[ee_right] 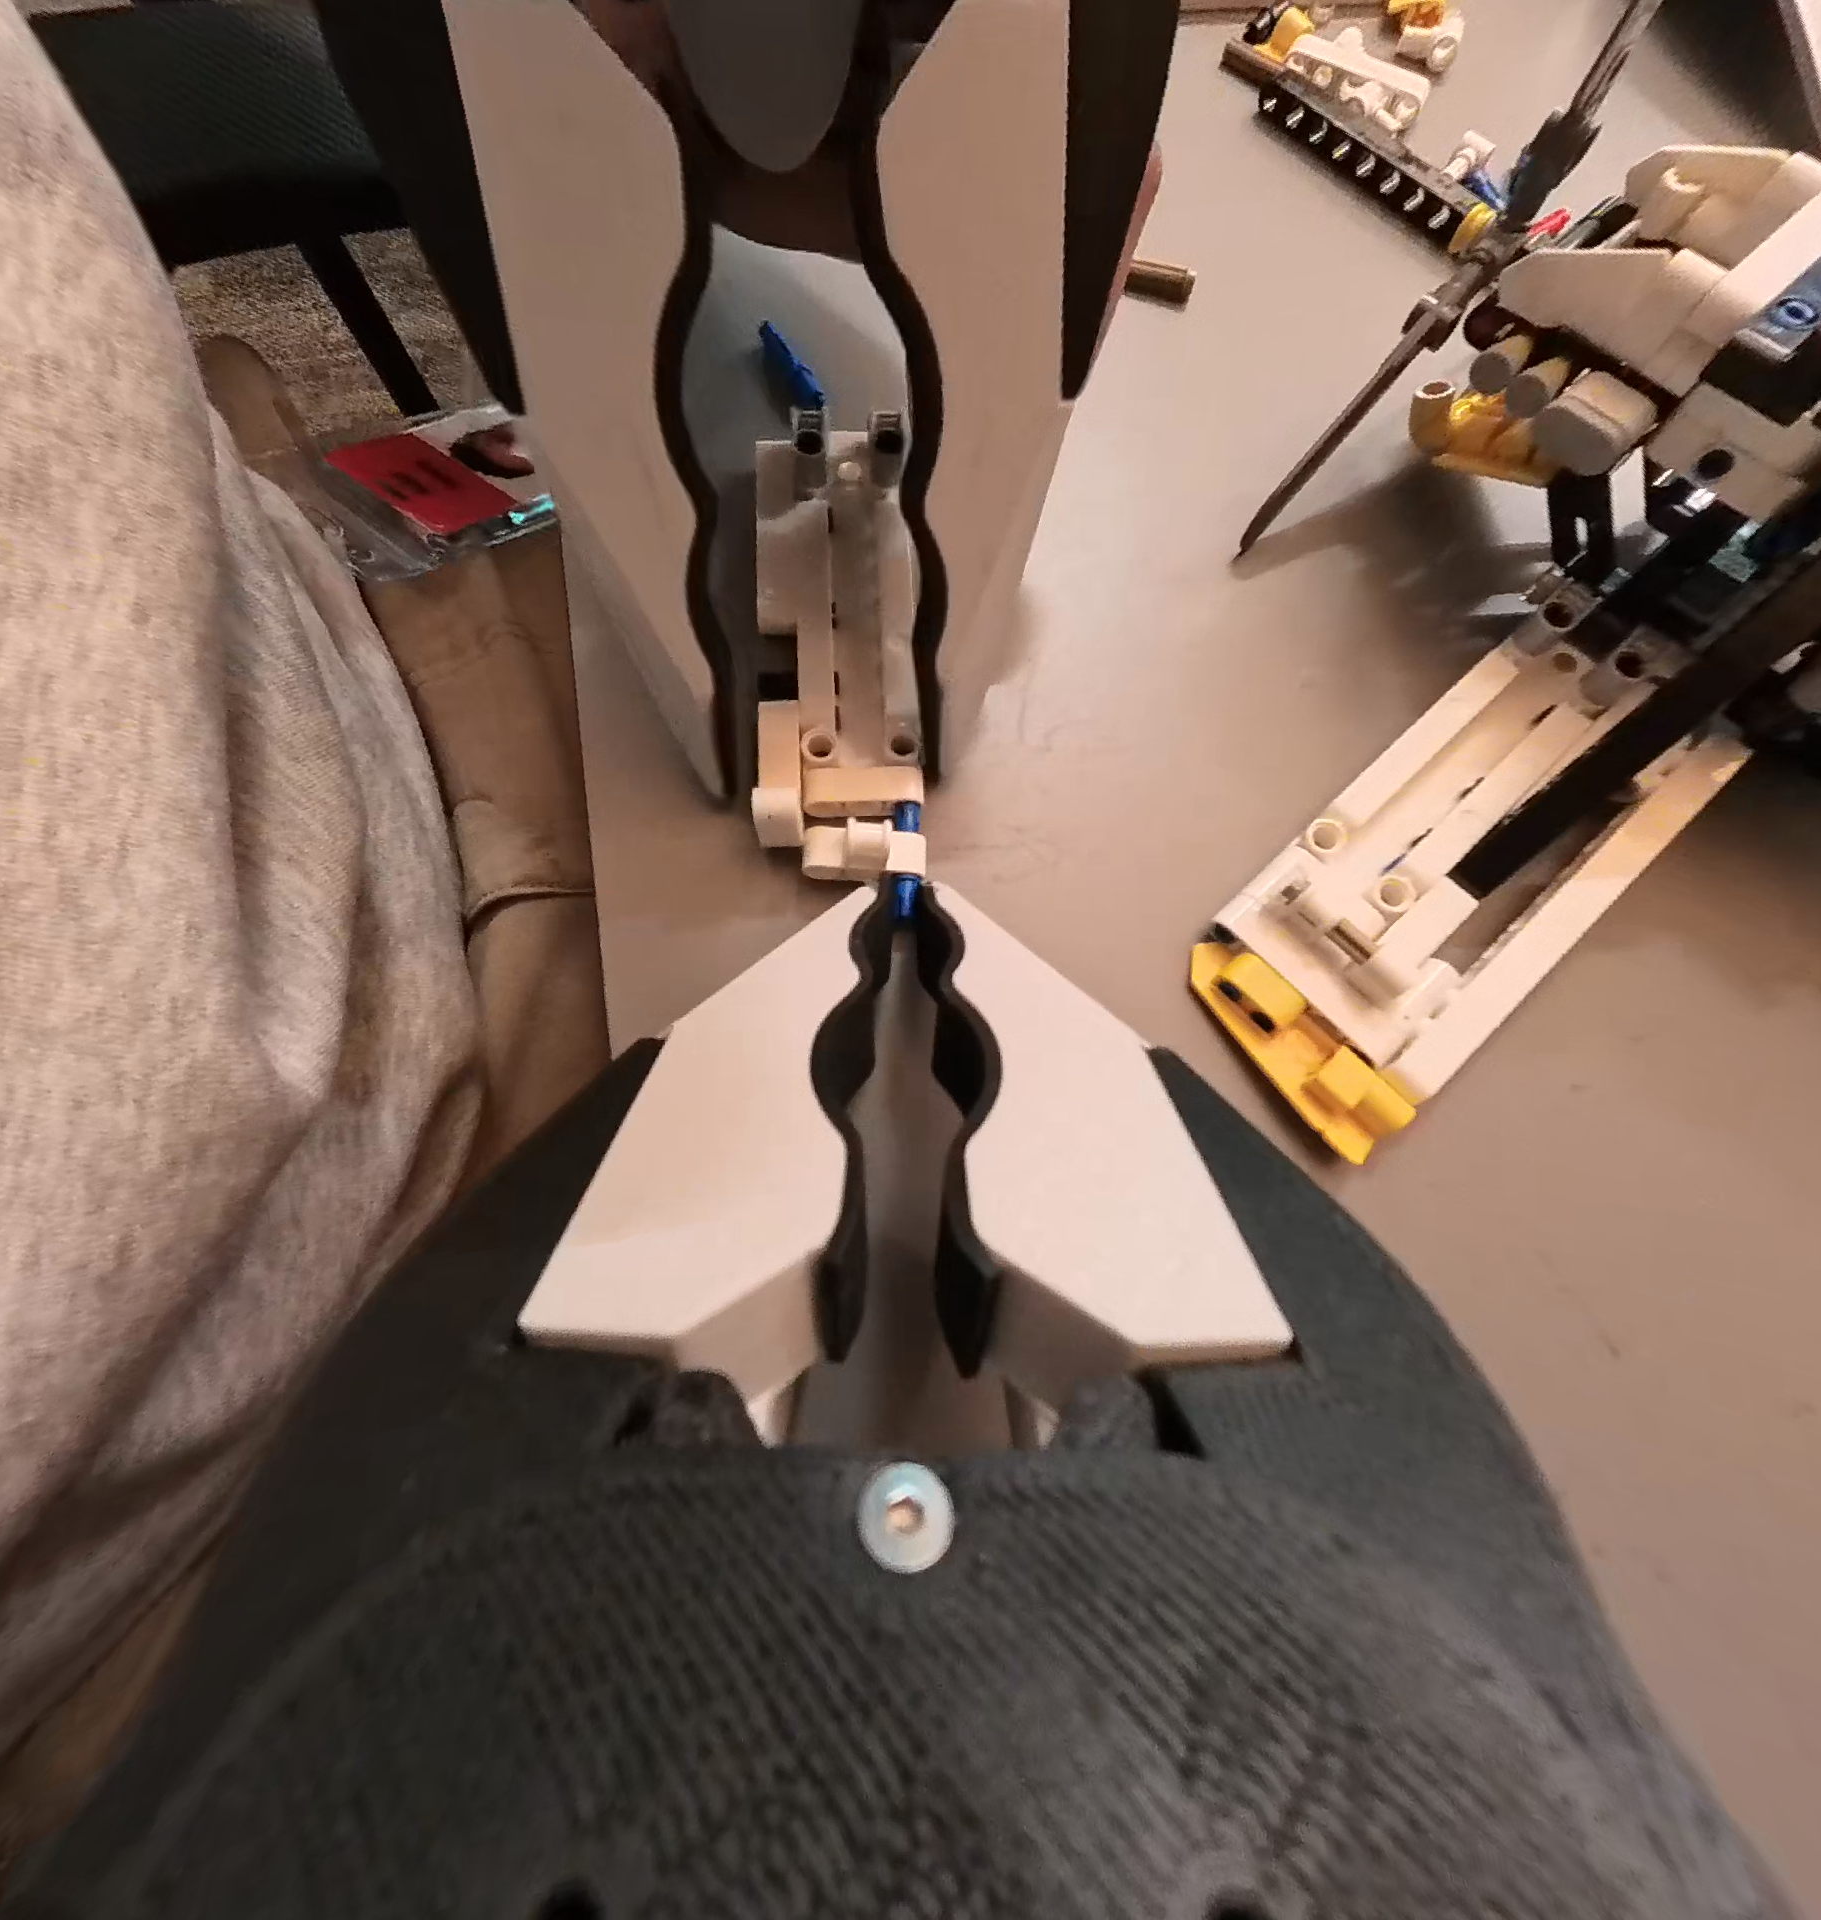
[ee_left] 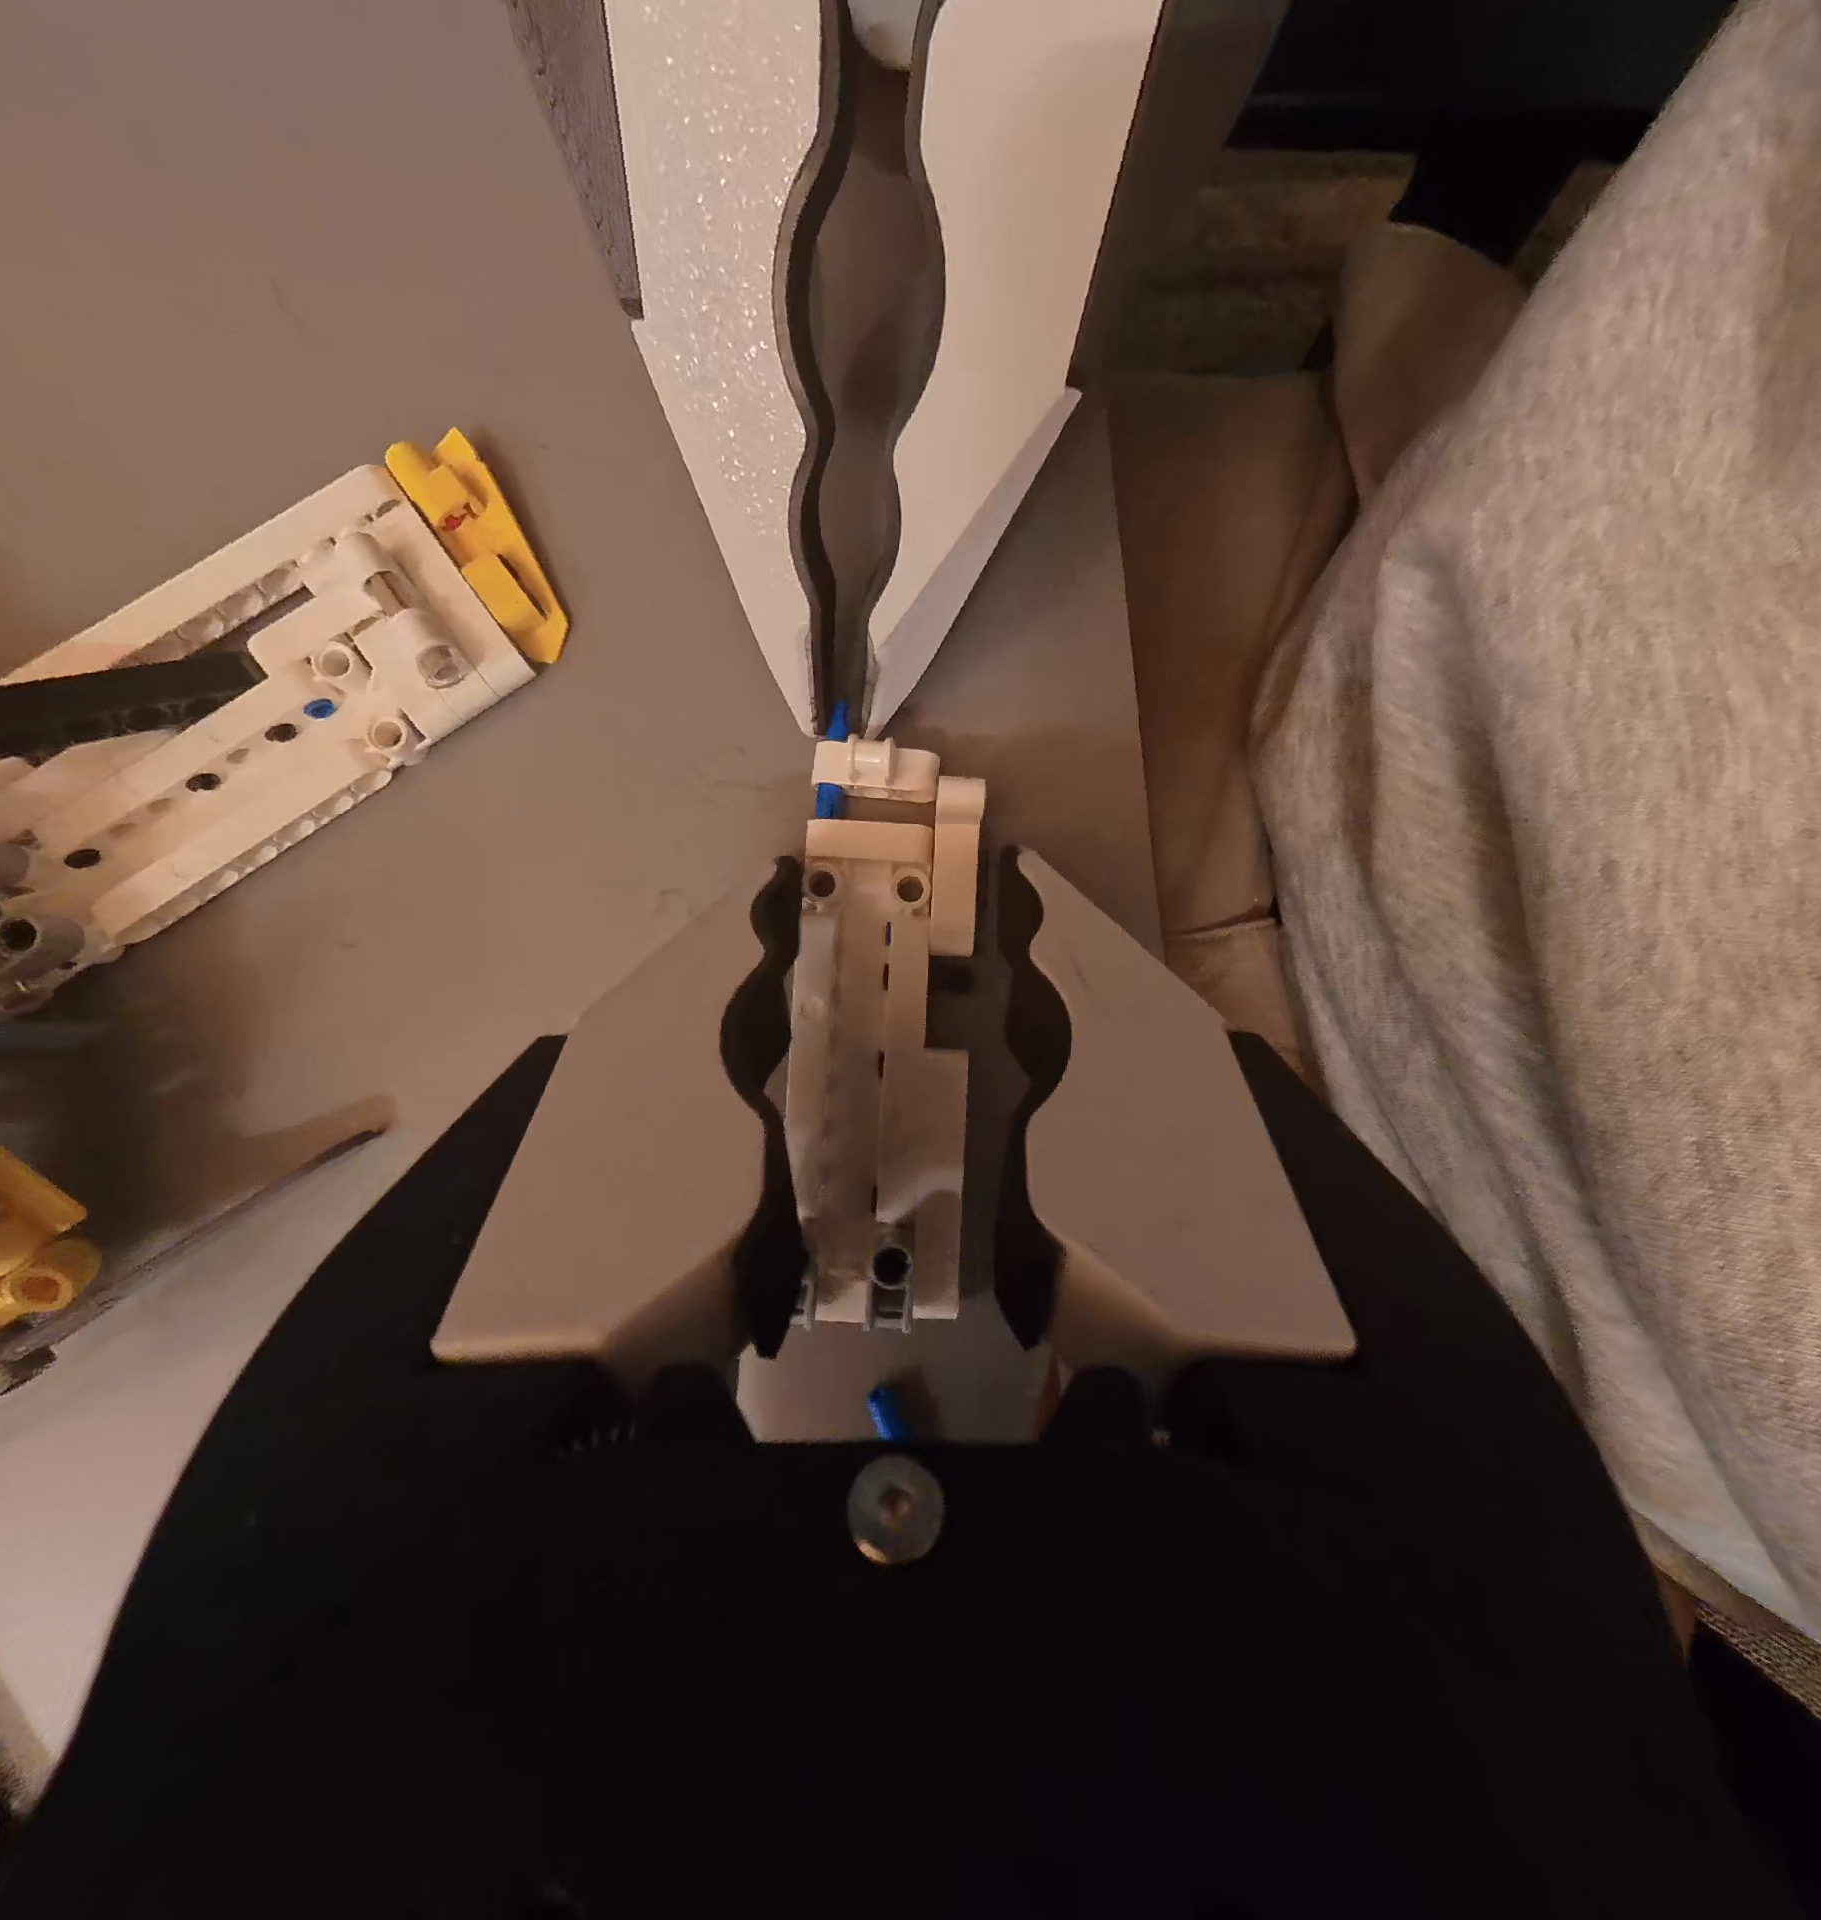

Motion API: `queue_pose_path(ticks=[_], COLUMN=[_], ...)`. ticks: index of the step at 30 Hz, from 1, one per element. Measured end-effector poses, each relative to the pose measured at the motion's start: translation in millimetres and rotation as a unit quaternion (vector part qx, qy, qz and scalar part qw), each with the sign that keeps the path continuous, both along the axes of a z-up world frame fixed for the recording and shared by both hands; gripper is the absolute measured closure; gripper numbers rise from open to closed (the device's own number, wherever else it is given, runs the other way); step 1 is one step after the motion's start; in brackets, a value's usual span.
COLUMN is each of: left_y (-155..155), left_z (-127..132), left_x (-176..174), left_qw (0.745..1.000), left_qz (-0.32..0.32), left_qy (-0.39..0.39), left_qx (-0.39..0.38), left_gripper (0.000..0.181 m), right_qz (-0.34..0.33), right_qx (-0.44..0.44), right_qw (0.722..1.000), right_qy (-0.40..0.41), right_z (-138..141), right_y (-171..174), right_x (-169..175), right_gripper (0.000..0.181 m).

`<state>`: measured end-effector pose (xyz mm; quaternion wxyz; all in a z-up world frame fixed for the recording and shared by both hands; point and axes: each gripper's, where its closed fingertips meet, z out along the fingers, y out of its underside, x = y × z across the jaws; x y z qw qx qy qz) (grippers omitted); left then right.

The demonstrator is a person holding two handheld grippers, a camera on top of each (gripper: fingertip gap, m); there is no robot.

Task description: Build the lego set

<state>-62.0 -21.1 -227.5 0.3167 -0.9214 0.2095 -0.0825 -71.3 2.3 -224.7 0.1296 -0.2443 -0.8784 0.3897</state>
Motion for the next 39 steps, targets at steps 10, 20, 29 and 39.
queue_pose_path(ticks=[10,20,29,39], left_y=[-13,-9,-6,0], left_z=[4,0,0,0], left_x=[-10,-6,-3,-1], left_qw=[1.0,1.0,0.999,0.999], left_qz=[0.008,0.016,0.008,0.005], left_qy=[0.002,-0.013,-0.021,-0.002], left_qx=[-0.012,0.012,0.037,0.053], left_gripper=[0.124,0.146,0.146,0.146], right_qz=[0.003,0.006,0.024,0.04], right_qx=[0.003,0.003,0.008,0.011], right_qw=[1.0,1.0,1.0,0.999], right_qy=[0.003,0.007,0.017,0.024], right_z=[0,0,0,1], right_y=[0,-1,-1,-3], right_x=[-2,-3,-3,-2], right_gripper=[0.179,0.179,0.179,0.179])
